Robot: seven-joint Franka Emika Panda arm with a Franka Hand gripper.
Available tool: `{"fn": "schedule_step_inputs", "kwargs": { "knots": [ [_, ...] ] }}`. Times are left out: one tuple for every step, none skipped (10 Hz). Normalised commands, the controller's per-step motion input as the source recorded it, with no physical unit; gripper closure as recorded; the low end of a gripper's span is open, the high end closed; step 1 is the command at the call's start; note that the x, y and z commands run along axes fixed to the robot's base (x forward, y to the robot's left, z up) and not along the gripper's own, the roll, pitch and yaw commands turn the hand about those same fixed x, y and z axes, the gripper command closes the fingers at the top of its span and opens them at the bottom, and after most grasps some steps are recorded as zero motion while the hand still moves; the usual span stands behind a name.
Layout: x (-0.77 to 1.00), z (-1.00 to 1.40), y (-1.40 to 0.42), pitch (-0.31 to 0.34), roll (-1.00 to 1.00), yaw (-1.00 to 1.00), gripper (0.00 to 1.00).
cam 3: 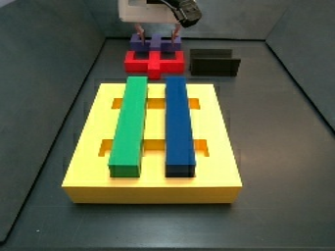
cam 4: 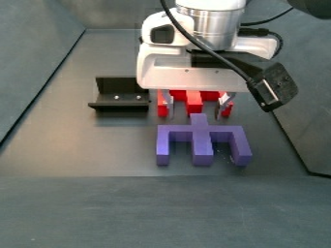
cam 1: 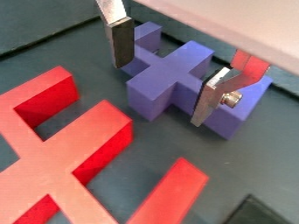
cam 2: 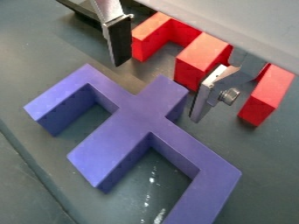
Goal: Pick up the purple object. Move up. Place the purple object on the fixture. Regrasp the purple object. Move to above the board. Insert the purple object.
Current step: Pick up the purple object.
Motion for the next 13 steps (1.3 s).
{"fn": "schedule_step_inputs", "kwargs": {
  "knots": [
    [0.00,-0.13,0.00,-0.064,-0.01,0.00,0.00],
    [-0.02,-0.17,0.03,-0.060,0.00,0.00,0.00],
    [-0.18,-0.19,0.10,-0.067,0.00,0.00,0.00],
    [-0.25,-0.21,0.08,-0.114,0.00,0.02,0.00],
    [-0.13,-0.20,0.00,-0.066,0.04,0.05,0.00],
    [0.00,-0.24,0.00,-0.019,0.04,0.06,0.00],
    [0.00,-0.30,0.00,0.000,0.08,0.05,0.00],
    [0.00,-0.24,0.00,0.000,0.06,0.05,0.00],
    [0.00,-0.21,0.00,0.000,0.04,0.06,0.00],
    [0.00,-0.13,0.09,-0.023,0.00,0.07,0.00],
    [0.00,0.00,0.07,0.000,0.00,0.00,0.00],
    [0.00,0.00,0.06,0.000,0.00,0.00,0.00],
    [-0.01,0.00,0.00,0.000,0.01,0.00,0.00]
  ]
}}
